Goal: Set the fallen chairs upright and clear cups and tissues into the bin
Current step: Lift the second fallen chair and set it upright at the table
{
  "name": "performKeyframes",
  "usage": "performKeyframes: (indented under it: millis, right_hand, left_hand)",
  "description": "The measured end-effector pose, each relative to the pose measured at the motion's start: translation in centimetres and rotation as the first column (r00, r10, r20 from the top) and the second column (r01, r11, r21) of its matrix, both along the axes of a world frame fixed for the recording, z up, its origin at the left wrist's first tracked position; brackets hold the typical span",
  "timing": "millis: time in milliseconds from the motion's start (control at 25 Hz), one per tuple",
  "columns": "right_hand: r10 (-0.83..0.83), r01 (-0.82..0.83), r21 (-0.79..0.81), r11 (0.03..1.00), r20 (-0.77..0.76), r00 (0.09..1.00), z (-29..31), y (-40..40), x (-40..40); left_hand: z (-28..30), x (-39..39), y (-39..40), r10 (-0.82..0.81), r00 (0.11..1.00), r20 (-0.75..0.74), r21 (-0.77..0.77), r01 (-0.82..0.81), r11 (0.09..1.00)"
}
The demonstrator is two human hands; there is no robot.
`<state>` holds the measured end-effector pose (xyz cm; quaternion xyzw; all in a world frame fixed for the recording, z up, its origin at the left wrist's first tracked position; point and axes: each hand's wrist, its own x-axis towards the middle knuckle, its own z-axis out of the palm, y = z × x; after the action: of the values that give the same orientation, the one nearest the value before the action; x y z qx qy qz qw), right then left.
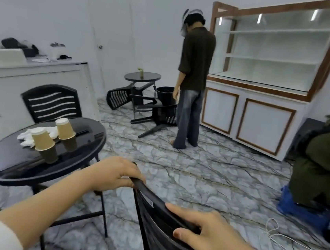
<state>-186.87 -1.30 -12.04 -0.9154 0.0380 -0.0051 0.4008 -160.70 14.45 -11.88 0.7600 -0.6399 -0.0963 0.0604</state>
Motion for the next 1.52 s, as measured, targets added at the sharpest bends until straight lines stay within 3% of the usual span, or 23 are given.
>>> performKeyframes:
  millis: [160, 360, 520, 680, 760, 920, 1080, 1200, 1360, 1520]
  right_hand:
    - [0.243, -0.245, -0.042, 0.969, -0.057, 0.968, 0.0, 4.2, 4.8]
    - [0.509, -0.515, -0.145, 0.845, -0.080, 0.857, 0.2, 8.5, 9.6]
    - [0.662, -0.651, -0.215, 0.728, -0.026, 0.749, 0.5, 11.2, 12.8]
    - [0.745, -0.730, -0.187, 0.657, 0.012, 0.667, 0.3, 10.8, 13.2]
    - [0.765, -0.752, -0.194, 0.630, -0.009, 0.644, -0.2, 9.1, 11.6]
    - [0.770, -0.772, -0.045, 0.634, -0.062, 0.636, 0.4, 2.6, 6.1]
    - [0.661, -0.667, -0.019, 0.745, -0.106, 0.742, 0.4, -6.2, 2.6]
    - [0.563, -0.544, 0.148, 0.826, -0.243, 0.790, 0.5, -10.7, 1.5]
    - [0.508, -0.478, 0.183, 0.859, -0.187, 0.841, 0.5, -13.2, 0.8]
    - [0.490, -0.447, 0.243, 0.861, -0.156, 0.858, -0.9, -14.2, 0.6]
  left_hand:
    - [-2.3, 0.6, 9.6, 0.161, 0.986, 0.032, 0.043, -0.163, 0.986]
    - [-3.8, -1.0, 19.6, 0.391, 0.917, 0.082, 0.038, -0.395, 0.918]
    - [-3.3, -3.3, 24.9, 0.571, 0.817, 0.081, -0.066, -0.568, 0.821]
    - [-1.9, -6.6, 27.2, 0.629, 0.766, 0.136, -0.140, -0.613, 0.777]
    - [-2.7, -9.9, 26.8, 0.650, 0.751, 0.115, -0.201, -0.623, 0.756]
    - [-4.7, -17.5, 20.5, 0.608, 0.779, -0.157, -0.236, -0.627, 0.743]
    - [-4.8, -20.3, 12.6, 0.446, 0.785, -0.430, -0.198, -0.564, 0.802]
    - [-3.6, -20.2, 8.2, 0.347, 0.757, -0.554, -0.204, -0.527, 0.825]
    - [-3.2, -19.2, 5.5, 0.365, 0.832, -0.417, -0.208, -0.479, 0.853]
    - [-4.1, -20.2, 4.0, 0.381, 0.899, -0.217, -0.328, -0.435, 0.839]
